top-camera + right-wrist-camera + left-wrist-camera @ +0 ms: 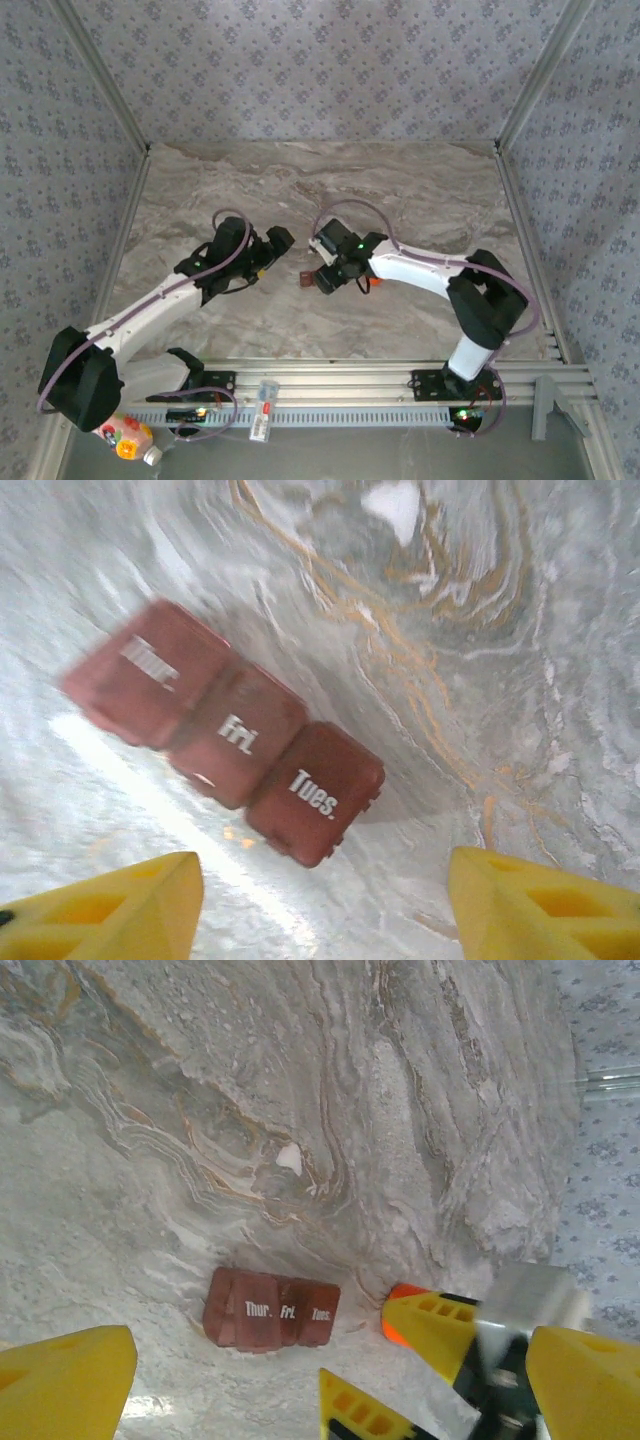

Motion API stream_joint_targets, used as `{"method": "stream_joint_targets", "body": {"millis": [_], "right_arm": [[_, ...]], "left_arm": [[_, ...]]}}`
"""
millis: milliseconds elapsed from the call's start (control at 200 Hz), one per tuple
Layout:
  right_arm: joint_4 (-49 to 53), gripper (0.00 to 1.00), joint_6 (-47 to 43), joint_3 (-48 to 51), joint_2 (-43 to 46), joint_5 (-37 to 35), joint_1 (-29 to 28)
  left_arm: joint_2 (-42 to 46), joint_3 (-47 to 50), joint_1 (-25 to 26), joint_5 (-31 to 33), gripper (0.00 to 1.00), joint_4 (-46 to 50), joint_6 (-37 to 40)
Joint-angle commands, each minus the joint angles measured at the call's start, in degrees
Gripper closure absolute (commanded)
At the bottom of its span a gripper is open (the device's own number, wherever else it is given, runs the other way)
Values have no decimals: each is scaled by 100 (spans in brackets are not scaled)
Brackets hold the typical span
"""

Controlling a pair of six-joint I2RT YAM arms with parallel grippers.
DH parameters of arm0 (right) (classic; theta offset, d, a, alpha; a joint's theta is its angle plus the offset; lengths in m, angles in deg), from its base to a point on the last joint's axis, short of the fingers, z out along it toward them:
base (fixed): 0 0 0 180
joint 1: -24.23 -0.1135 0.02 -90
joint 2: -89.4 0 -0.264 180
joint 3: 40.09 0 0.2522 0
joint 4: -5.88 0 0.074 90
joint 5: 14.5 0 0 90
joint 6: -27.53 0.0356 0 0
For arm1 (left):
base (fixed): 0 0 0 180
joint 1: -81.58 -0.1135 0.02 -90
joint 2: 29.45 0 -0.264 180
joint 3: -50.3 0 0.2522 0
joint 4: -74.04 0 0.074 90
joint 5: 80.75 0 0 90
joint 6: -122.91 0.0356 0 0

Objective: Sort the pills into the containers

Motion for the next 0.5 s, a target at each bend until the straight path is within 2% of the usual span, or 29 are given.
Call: {"method": "stream_joint_targets", "body": {"millis": [0,200,500], "right_arm": [[-123,39,882,62,195,296,85],[-224,54,1571,154,38,194,130],[-546,62,1704,210,-271,106,272]], "left_arm": [[117,258,136,-23,0,-492,-611],[-110,213,489,188,0,-763,-1091],[-486,255,974,476,0,-1022,-1584]]}}
